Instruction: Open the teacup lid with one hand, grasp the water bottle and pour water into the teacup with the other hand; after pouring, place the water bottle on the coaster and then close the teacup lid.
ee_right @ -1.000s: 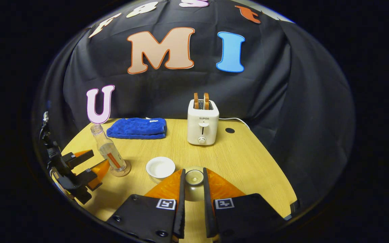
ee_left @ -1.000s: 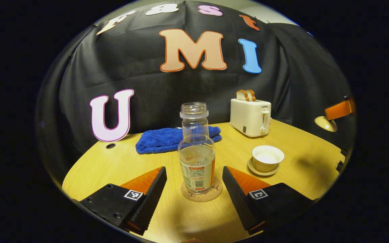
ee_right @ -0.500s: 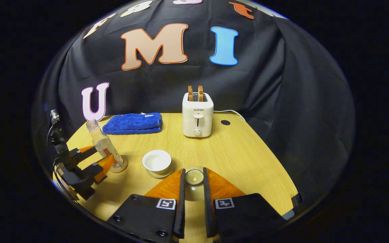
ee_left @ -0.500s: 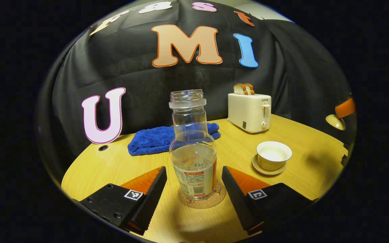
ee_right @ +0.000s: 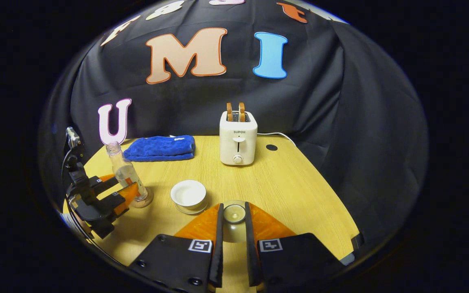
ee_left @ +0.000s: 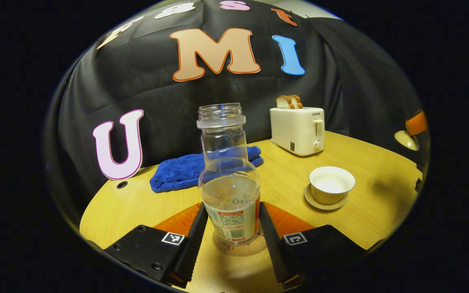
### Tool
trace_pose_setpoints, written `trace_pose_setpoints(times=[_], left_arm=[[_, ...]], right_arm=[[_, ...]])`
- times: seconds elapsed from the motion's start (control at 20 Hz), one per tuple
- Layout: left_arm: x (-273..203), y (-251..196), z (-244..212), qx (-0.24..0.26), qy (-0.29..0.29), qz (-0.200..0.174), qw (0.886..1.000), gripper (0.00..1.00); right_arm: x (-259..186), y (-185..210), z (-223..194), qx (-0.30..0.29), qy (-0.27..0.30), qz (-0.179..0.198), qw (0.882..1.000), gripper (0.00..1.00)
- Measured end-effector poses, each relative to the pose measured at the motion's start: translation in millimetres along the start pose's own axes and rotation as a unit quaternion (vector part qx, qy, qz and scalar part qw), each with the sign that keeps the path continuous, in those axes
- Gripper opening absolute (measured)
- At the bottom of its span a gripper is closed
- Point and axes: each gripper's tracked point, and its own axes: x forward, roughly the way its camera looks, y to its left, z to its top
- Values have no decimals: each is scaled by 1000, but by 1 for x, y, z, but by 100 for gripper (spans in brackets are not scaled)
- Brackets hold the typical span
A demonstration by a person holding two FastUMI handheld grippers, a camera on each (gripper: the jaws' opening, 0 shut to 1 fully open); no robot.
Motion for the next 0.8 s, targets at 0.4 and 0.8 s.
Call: trace_pose_setpoints(times=[0.4,0.8], left_arm=[[5,6,0,152,58,28,986,70],[10,-7,-1,274,87,21,958,68]], right_arm=[[9,-12,-1,19,-14,13,1000,26],[18,-36,-18,42,-8,14,999,26]])
